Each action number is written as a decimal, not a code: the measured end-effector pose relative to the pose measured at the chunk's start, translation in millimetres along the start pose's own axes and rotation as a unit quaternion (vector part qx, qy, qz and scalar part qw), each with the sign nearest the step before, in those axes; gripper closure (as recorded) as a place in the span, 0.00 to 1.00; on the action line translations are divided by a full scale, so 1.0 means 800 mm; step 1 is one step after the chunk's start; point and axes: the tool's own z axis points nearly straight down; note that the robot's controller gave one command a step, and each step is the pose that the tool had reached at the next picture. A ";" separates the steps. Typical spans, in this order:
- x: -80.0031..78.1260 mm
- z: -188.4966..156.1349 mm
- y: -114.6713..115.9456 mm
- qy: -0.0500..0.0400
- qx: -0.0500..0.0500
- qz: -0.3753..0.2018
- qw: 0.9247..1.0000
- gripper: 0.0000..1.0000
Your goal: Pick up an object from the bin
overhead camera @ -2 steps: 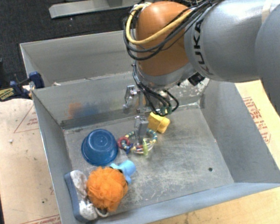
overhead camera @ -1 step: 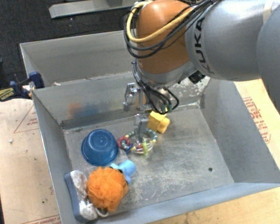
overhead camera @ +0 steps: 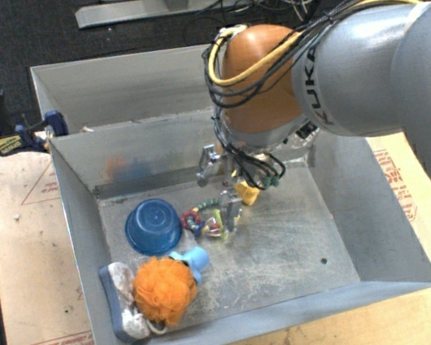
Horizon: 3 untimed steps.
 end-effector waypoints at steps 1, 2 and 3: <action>0.049 0.008 -0.049 0.004 0.000 -0.019 1.000 0.00; 0.038 0.005 -0.048 0.001 0.000 -0.088 0.996 0.00; 0.026 0.081 -0.038 0.000 0.000 -0.059 0.998 0.00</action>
Offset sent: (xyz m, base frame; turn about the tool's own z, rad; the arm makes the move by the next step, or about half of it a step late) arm -0.0137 -0.0362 -0.0056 -0.2627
